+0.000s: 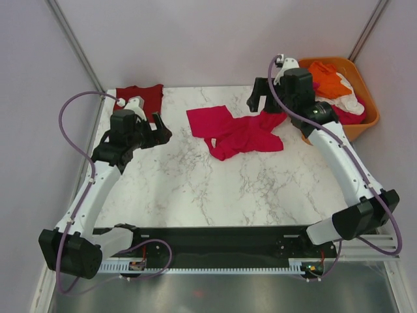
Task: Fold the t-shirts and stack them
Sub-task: Move the tshirt to the center of the board
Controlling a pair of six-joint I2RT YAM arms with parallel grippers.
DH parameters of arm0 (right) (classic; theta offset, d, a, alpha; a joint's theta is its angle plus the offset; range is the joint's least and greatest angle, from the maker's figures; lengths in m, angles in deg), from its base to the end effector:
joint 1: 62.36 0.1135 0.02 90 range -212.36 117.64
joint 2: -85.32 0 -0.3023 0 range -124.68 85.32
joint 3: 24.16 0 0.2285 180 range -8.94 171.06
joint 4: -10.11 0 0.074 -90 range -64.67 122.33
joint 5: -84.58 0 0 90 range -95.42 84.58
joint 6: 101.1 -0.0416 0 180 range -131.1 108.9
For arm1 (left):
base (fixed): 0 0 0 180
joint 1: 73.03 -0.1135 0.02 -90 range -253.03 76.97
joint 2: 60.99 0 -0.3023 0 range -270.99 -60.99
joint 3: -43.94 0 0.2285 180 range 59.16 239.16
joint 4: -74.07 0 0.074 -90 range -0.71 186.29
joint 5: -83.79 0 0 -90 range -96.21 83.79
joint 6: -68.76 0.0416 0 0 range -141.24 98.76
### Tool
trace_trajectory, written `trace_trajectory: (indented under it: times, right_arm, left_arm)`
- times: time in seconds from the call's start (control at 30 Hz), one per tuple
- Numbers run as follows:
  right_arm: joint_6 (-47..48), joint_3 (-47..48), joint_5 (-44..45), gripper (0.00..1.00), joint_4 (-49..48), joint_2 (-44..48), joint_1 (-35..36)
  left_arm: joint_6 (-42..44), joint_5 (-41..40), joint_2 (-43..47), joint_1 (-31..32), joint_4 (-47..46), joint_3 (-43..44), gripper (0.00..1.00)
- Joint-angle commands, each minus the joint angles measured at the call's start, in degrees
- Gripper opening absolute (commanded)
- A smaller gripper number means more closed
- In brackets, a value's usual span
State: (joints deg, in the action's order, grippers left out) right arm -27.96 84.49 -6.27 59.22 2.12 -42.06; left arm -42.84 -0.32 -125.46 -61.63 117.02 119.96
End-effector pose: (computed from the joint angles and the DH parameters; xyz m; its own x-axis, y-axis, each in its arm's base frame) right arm 0.2778 0.1034 0.4655 -0.4645 0.1374 -0.8748 -0.2350 0.9333 0.2714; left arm 0.2070 -0.0461 0.3719 -0.5789 -0.2568 -0.7739 0.0746 0.9284 -0.3639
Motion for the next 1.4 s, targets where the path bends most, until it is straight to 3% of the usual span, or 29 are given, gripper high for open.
trace_trajectory:
  times: [0.0, 0.07, 0.2, 0.47, 0.73, 0.77, 1.0, 1.07, 1.1, 1.13, 1.27, 1.37]
  right_arm:
    - [-0.36, -6.03, 1.82, 0.98, 1.27, -1.7, 0.1]
    - [-0.36, -9.3, -3.07, 0.98, -0.22, -4.59, 0.18]
    - [-1.24, -14.57, -4.61, 0.95, -3.03, -10.31, 2.9]
    - [0.25, -21.09, -3.46, 0.88, -9.61, -21.28, 7.3]
    - [1.84, -17.05, -3.99, 0.93, -13.32, -28.24, 7.3]
    - [1.75, -15.92, -3.73, 0.94, -13.58, -28.77, 7.3]
    - [0.6, -10.91, 0.48, 0.93, -13.24, -33.6, 8.79]
    - [0.51, -8.63, 2.16, 0.8, -12.19, -34.83, 9.94]
    - [0.43, -7.92, 3.03, 0.68, -11.83, -36.23, 10.29]
    - [0.43, -7.13, 3.65, 0.41, -10.7, -37.03, 10.64]
    - [0.43, -5.89, 4.18, 0.0, -9.9, -38.53, 11.61]
    - [-0.71, -4.32, 2.7, 0.0, -9.2, -38.09, 13.97]
  left_arm:
    - [-3.18, 0.0, -1.97, 1.95, 1.01, 0.47, 0.93]
    - [-4.4, -2.1, -4.51, 3.97, 1.1, 0.03, 0.92]
    - [-6.51, -2.47, -8.21, 8.72, 0.93, 1.78, 0.91]
    - [-6.52, -2.9, -9.97, 8.73, 0.93, 4.33, 0.91]
    - [-6.52, -2.9, -4.1, 8.73, 0.93, 3.01, 0.91]
    - [-2.34, -2.9, -3.48, 8.73, 3.89, 3.01, 0.91]
    - [0.51, -5.71, -0.31, 8.73, 6.2, 1.7, 0.91]
    - [0.77, -5.8, 0.04, 8.73, 6.2, 1.17, 0.91]
    - [1.21, -7.37, -0.04, 8.73, 6.11, 1.08, 0.91]
    - [1.48, -7.65, -0.22, 8.64, 6.2, 0.91, 0.91]
    - [2.62, -8.96, -1.01, 8.64, 6.11, 0.64, 0.91]
    - [2.97, -9.93, -1.54, 8.47, 6.11, 0.29, 0.91]
